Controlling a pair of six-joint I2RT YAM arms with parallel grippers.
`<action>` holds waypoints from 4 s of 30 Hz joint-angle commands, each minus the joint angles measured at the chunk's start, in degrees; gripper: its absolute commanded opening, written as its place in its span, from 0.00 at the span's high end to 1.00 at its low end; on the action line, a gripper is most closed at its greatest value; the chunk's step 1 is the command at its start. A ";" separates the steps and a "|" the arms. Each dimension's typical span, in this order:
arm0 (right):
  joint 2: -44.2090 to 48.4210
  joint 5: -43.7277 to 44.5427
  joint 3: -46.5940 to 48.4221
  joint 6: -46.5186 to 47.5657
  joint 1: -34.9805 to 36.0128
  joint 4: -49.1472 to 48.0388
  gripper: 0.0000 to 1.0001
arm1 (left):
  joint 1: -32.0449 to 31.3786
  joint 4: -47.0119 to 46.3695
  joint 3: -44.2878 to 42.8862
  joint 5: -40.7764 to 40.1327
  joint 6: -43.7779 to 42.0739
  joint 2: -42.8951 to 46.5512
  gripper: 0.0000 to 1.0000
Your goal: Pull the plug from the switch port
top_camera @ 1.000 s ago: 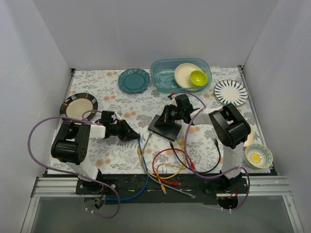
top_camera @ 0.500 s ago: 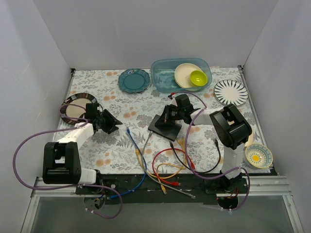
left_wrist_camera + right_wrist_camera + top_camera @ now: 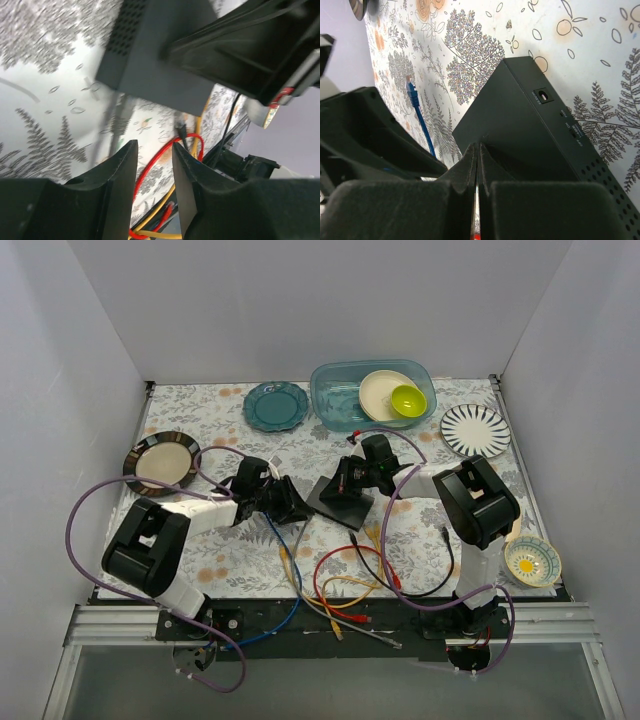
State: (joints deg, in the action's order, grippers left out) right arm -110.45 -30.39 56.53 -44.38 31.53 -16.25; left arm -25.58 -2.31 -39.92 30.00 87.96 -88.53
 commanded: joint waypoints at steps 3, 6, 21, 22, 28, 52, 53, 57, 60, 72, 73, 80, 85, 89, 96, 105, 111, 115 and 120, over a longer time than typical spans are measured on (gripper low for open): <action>-3.71 8.95 -2.57 4.48 0.55 12.38 0.99 | 0.18 -3.32 1.78 -1.96 -0.25 -1.11 0.67; -3.80 8.95 -2.57 4.30 0.73 12.30 0.99 | 0.18 -3.76 1.86 -2.92 -0.25 -2.78 0.67; -3.63 8.60 -3.80 4.57 0.73 11.68 0.99 | 1.32 -16.65 3.88 1.55 1.24 -10.60 0.67; -3.54 8.68 -3.89 4.57 0.73 11.59 0.99 | 1.59 -17.72 4.06 2.25 2.64 -11.04 0.68; -3.72 8.42 -3.89 4.57 0.73 11.42 0.99 | 3.17 -23.53 6.08 5.07 7.13 -14.56 0.75; -5.04 7.28 -2.83 4.83 0.55 11.15 0.99 | 4.75 -14.05 2.48 1.38 12.49 -17.11 0.80; -5.03 7.28 -2.92 4.74 0.38 11.15 0.99 | 4.75 -13.00 2.31 1.12 12.84 -17.11 0.82; -5.03 7.01 -2.83 4.83 0.46 11.24 0.99 | 4.75 -10.44 1.60 -0.11 14.25 -17.03 0.82; -5.12 6.93 -2.92 4.83 0.46 11.24 0.99 | 4.75 -9.30 1.34 -0.73 15.13 -16.50 0.84; -5.47 6.84 -2.57 4.92 0.29 11.33 0.99 | 4.58 -9.21 3.96 2.69 12.67 -14.30 1.00; -5.47 6.84 -2.48 4.83 0.20 11.33 0.99 | 4.58 -9.29 4.41 3.04 12.32 -13.95 1.00; -6.09 6.66 -2.04 4.83 -0.41 11.33 0.99 | 4.66 -8.51 9.07 4.63 10.92 -9.38 1.00; -5.30 7.28 -2.21 5.09 -0.50 11.68 0.99 | 5.19 -4.56 10.39 2.18 9.86 -3.42 1.00; -4.24 8.07 -2.30 5.80 -0.59 12.38 0.99 | 6.69 0.35 10.22 -0.37 6.62 1.87 1.00; -0.30 8.86 -3.97 6.06 -0.24 9.92 0.94 | 6.77 -1.20 10.92 0.23 6.16 -0.32 0.99; -1.25 7.19 -3.62 5.80 0.29 9.93 0.96 | 6.77 -16.58 14.17 6.21 11.35 -2.44 0.70; -2.75 6.49 -3.36 5.45 0.90 9.75 0.98 | 6.69 -22.13 13.91 7.00 13.11 -5.07 0.68; -3.01 6.49 -2.92 5.36 0.99 9.92 0.98 | 6.51 -22.65 12.50 6.74 13.63 -7.97 0.68; -3.36 6.49 -2.74 5.44 0.99 10.27 0.98 | 6.25 -23.53 10.48 6.21 14.08 -11.13 0.67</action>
State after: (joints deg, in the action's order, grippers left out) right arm -109.34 -30.85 55.72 -42.24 32.01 -15.20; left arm -18.98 -25.54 -27.62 38.00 102.13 -97.14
